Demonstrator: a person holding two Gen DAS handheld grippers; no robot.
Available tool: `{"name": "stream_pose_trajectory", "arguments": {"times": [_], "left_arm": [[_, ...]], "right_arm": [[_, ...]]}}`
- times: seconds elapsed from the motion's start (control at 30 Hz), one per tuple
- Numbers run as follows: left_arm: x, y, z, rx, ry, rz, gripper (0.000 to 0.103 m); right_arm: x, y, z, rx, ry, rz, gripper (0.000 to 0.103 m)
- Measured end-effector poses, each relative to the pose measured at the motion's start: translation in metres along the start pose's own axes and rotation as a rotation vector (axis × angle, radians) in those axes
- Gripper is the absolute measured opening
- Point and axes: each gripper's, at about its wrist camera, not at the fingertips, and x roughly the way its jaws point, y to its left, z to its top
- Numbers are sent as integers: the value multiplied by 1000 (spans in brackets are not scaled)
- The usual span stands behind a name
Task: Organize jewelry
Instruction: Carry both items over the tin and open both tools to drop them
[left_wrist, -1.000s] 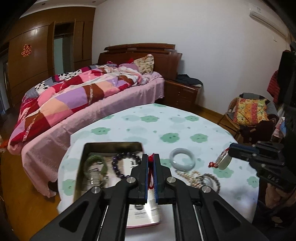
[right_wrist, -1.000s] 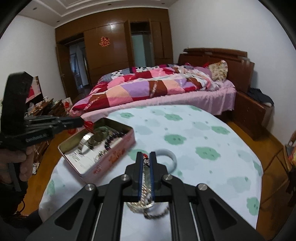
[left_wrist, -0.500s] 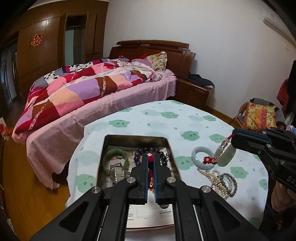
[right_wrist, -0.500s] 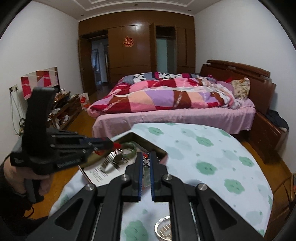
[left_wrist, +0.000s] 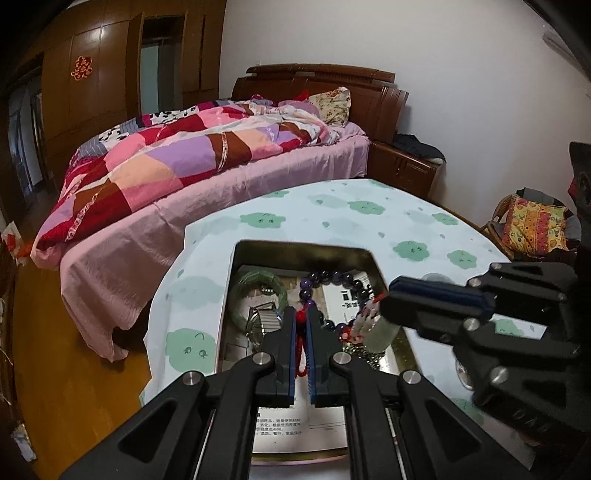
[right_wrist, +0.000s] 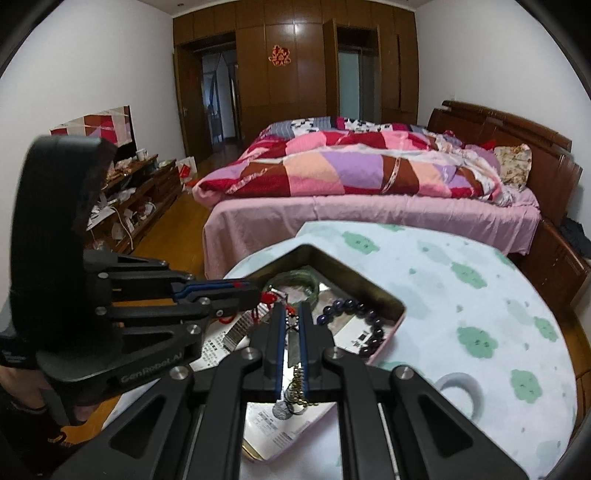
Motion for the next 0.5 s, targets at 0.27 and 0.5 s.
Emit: {"name": "stream_pose_trajectory", "arguments": {"times": [0.27,0.5], "left_arm": [[12,2,-6,2,36,3,3],[18,3,-10,3,56,5,3]], "right_arm": [[17,-1,-10,14,52,0,9],[19,6,-16,7,72,15,9]]}}
